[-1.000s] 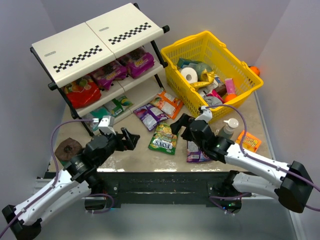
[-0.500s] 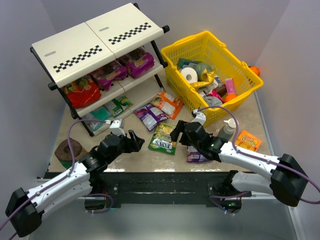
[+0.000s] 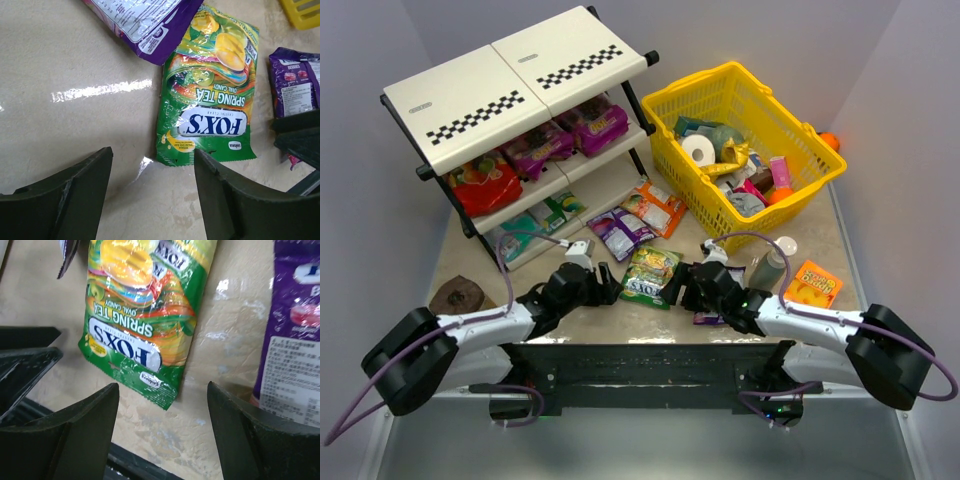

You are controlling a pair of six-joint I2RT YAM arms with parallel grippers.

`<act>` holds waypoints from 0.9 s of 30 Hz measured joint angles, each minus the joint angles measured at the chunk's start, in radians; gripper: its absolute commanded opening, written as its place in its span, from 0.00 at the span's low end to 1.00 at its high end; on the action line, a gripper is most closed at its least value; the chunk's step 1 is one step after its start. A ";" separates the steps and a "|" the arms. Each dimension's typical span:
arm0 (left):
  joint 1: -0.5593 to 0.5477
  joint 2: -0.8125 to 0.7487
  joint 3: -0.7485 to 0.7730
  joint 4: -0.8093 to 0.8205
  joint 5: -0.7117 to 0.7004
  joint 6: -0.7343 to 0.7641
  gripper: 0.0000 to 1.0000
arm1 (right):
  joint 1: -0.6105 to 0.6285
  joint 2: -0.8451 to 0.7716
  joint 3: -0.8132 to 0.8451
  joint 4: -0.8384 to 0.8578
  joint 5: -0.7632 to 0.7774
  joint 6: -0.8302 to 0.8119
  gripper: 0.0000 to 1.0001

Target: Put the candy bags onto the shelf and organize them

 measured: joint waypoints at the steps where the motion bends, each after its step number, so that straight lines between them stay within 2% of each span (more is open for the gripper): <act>1: 0.000 0.022 0.000 0.020 0.004 0.001 0.67 | 0.000 -0.001 -0.012 0.015 -0.018 0.010 0.75; 6: 0.000 0.128 0.004 0.111 0.041 0.002 0.48 | 0.001 -0.022 -0.053 0.061 -0.070 0.061 0.77; 9: 0.000 0.186 0.014 0.157 0.076 0.002 0.41 | 0.001 -0.028 -0.056 0.086 -0.086 0.085 0.77; 11: 0.000 0.212 0.020 0.189 0.105 0.001 0.38 | 0.001 -0.028 -0.056 0.104 -0.101 0.096 0.77; 18: -0.001 0.252 0.021 0.283 0.205 -0.003 0.11 | 0.001 -0.028 -0.085 0.177 -0.131 0.145 0.75; 23: -0.018 0.252 0.007 0.353 0.243 -0.008 0.00 | 0.001 -0.031 -0.142 0.227 -0.130 0.220 0.76; 27: -0.059 0.270 0.000 0.391 0.263 -0.010 0.00 | 0.001 -0.059 -0.205 0.240 -0.103 0.319 0.77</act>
